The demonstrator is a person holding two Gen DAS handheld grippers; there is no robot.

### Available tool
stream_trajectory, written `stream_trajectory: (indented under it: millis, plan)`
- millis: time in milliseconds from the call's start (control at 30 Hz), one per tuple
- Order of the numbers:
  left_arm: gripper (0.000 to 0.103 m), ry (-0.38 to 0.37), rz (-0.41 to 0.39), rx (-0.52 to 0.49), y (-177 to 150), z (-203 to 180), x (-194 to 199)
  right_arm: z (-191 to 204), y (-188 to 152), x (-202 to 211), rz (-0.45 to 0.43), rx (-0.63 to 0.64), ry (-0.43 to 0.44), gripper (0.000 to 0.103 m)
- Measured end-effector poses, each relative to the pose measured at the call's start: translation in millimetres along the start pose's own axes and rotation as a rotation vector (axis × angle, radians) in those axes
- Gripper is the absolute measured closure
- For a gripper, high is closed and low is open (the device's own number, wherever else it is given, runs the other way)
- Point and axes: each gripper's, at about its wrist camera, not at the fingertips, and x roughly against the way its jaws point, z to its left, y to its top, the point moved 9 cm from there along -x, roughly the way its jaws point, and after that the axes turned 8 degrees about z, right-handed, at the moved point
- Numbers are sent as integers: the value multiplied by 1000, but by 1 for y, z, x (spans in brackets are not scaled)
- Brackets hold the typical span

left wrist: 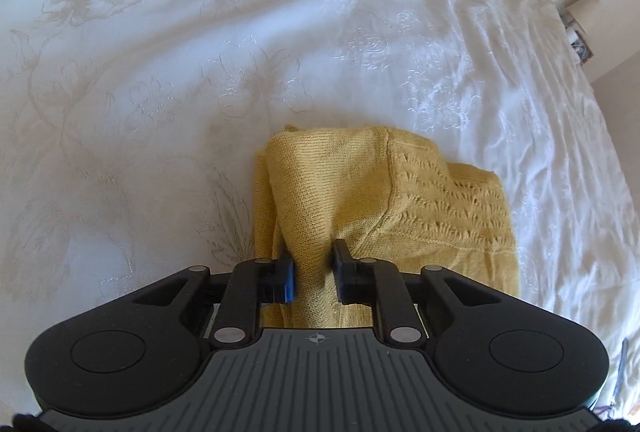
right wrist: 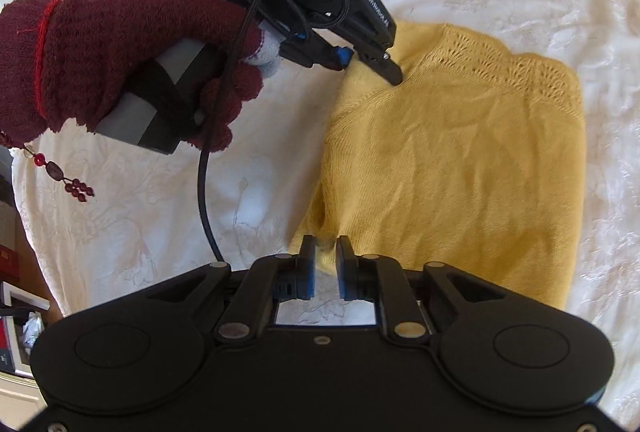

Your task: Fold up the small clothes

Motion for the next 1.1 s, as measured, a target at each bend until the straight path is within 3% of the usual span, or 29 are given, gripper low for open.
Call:
stream_trajectory:
  millis: [67,133,200,300,400,533,600,833,1033,1100]
  plan:
    - [75,-5,-7,-9,3,2,2,-1,1,2,-3,-2,22,78]
    - [67,21,-37,-15,6,6,9,-6,3,12,-31,-13,48,61]
    - [49,64,-79,-20,9,11,19,-18,8,24,-64,-42,55,40]
    - [40,44,-110,-18,8,16,33,-50,18,39,-101,-117,24,36]
    - [25,15,-112,-18,-5,15,44,-95,29,49,-147,-239,-10,22]
    - [16,-21,-72,-24,-34,7,45,-147,42,54,-181,-375,-13,19]
    - [10,-45,-40,-7,-51,6,41,-166,49,52,-188,-423,18,10]
    - [10,-102,78,54,-106,-7,18,-195,63,23,-128,-482,133,8]
    - [9,-127,110,42,-109,-17,-6,-195,62,-3,-70,-490,224,7]
    - [0,-155,105,37,-103,-20,-13,-194,63,-11,-55,-498,254,7]
